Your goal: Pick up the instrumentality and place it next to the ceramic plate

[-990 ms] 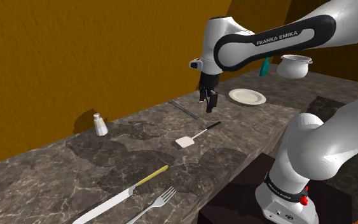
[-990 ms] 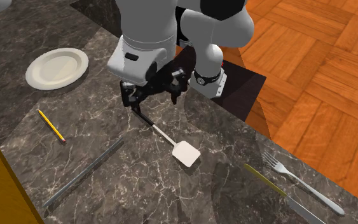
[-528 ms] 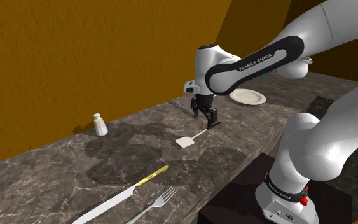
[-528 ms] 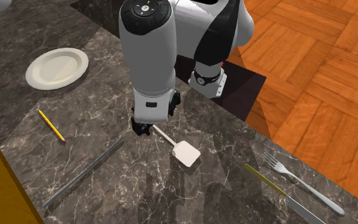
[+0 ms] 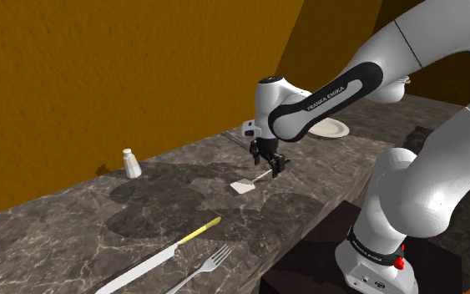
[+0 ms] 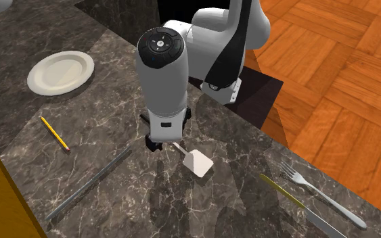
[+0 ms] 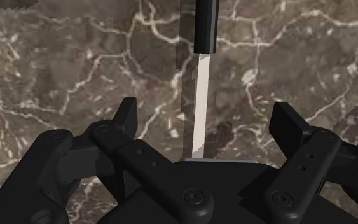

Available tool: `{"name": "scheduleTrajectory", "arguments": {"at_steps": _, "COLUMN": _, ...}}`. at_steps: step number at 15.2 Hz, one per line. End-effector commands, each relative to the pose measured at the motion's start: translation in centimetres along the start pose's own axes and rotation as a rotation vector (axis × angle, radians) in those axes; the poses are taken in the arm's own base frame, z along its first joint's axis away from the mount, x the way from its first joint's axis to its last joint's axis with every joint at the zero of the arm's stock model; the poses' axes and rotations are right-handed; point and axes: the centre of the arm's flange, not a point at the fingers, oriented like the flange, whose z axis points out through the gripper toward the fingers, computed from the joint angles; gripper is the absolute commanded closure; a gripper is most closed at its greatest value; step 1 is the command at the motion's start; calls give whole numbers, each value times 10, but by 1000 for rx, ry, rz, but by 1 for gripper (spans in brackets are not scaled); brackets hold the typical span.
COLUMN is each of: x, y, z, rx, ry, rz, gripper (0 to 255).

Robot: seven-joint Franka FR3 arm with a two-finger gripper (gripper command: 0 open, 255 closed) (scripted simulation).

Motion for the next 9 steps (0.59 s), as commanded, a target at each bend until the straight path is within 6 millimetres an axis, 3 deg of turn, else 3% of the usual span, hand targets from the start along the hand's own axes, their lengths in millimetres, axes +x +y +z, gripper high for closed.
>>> {"name": "scheduleTrajectory", "arguments": {"at_steps": 1, "x": 0, "y": 1, "z": 5, "rx": -1, "ry": 0, "rz": 0, "gripper": 0}}
{"name": "scheduleTrajectory", "arguments": {"at_steps": 7, "x": 0, "y": 1, "z": 5, "rx": -1, "ry": 0, "rz": 0, "gripper": 0}}
{"name": "scheduleTrajectory", "arguments": {"at_steps": 8, "x": 0, "y": 1, "z": 5, "rx": -1, "ry": 0, "rz": 0, "gripper": 255}}
{"name": "scheduleTrajectory", "arguments": {"at_steps": 9, "x": 0, "y": 1, "z": 5, "rx": -1, "ry": 0, "rz": 0, "gripper": 255}}
